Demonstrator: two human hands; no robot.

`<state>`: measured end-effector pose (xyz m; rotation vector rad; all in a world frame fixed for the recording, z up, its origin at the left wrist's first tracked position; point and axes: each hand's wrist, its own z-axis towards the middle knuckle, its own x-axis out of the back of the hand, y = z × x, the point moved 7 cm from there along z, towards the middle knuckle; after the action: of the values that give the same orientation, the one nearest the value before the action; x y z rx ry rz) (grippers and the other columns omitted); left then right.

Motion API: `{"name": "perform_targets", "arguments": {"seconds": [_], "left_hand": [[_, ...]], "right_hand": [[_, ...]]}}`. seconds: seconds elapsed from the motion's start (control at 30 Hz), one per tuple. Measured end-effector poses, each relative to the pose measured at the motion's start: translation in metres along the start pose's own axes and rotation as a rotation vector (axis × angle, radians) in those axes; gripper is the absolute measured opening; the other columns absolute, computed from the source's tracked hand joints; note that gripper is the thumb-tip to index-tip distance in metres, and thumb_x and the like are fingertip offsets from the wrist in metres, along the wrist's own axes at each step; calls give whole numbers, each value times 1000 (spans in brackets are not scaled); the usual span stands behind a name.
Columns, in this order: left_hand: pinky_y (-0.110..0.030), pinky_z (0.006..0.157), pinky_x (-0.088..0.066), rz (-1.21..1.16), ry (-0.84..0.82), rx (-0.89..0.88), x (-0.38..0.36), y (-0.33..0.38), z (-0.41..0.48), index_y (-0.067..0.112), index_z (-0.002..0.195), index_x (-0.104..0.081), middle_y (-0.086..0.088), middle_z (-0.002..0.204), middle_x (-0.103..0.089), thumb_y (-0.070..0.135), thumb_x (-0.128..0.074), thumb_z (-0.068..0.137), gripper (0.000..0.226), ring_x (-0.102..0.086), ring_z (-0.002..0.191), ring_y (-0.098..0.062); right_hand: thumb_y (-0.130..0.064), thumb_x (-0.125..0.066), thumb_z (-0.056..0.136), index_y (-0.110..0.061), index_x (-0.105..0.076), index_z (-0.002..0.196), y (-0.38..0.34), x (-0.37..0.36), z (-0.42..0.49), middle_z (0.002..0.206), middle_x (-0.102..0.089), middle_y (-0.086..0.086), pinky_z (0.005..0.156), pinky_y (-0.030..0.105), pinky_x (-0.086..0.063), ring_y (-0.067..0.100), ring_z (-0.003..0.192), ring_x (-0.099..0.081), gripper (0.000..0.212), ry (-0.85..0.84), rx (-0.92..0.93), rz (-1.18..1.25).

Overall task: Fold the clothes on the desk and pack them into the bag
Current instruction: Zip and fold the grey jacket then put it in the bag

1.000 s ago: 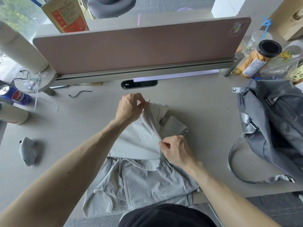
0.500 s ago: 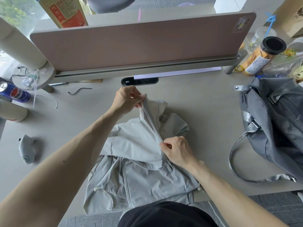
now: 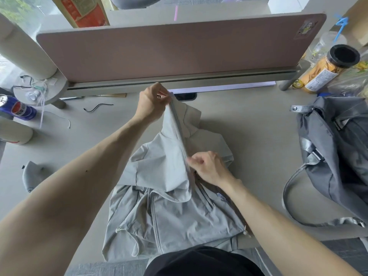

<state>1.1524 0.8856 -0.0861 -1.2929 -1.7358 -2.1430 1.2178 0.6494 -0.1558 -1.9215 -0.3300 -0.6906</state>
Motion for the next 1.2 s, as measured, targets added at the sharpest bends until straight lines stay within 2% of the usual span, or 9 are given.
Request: {"name": "perform_targets", "arguments": {"seconds": [0.1,0.27,0.4,0.5,0.6,0.7,0.87,1.0,1.2], "left_hand": [[-33,95,-52,14,-86,44,5,-32,2,10,122,-57,-7,124,-63,10,-71,87,38,-62,113,-25],[-37,96,-40,319,-311,351,-11,-128,-46,11,143,-37,-18,142,-49,34,-78,84,75,-50,126,-36],[-46,100,-42,376,-451,607,-26,-189,-106,11,139,-32,-19,134,-50,65,-76,73,96,-49,124,-37],[-51,102,-39,514,-481,679,-25,-213,-129,16,119,-42,-8,113,-54,71,-61,79,71,-53,115,-31],[-39,78,-47,497,-421,579,-17,-218,-119,15,91,-52,-18,107,-65,22,-57,90,9,-61,99,-37],[-39,67,-43,465,-217,472,17,-213,-89,9,87,-54,-28,95,-63,0,-53,78,13,-60,92,-45],[-47,80,-45,469,76,462,70,-213,-51,5,107,-55,-28,108,-61,10,-52,88,20,-57,101,-47],[-47,95,-38,472,155,442,66,-207,-57,13,119,-47,-18,122,-50,19,-61,85,37,-49,113,-38],[-36,60,-42,202,64,-45,-11,-126,-141,13,85,-53,0,79,-51,27,-59,88,16,-46,68,-21]], "right_hand": [[-33,-59,83,-17,-70,96,39,33,12,91,-71,3,81,31,-47,22,90,-67,24,218,-173,-1],[-30,-73,83,-20,-38,144,72,50,39,139,-45,10,98,34,-40,31,126,-48,71,98,-317,-258],[-47,-78,76,-18,-23,150,115,42,47,146,-39,15,105,41,-39,35,133,-44,97,61,-597,-179],[-42,-78,77,-9,-58,114,131,35,45,120,-60,17,87,36,-47,35,118,-57,54,25,-645,-231],[-21,-75,70,-11,-54,65,128,35,47,69,-61,7,53,27,-43,28,75,-64,23,73,-619,-175],[-17,-73,74,-11,-53,73,115,50,56,67,-54,2,47,27,-34,23,65,-53,21,179,-580,-64],[-37,-76,78,-13,-63,94,103,73,78,88,-63,2,67,27,-42,20,80,-57,32,426,-476,19],[-64,-71,69,-21,-51,116,113,53,69,113,-64,5,87,40,-54,28,103,-63,67,306,-567,90],[-74,-70,62,-20,-57,127,153,-3,-3,120,-66,7,87,40,-57,25,104,-66,86,70,-746,110]]}}
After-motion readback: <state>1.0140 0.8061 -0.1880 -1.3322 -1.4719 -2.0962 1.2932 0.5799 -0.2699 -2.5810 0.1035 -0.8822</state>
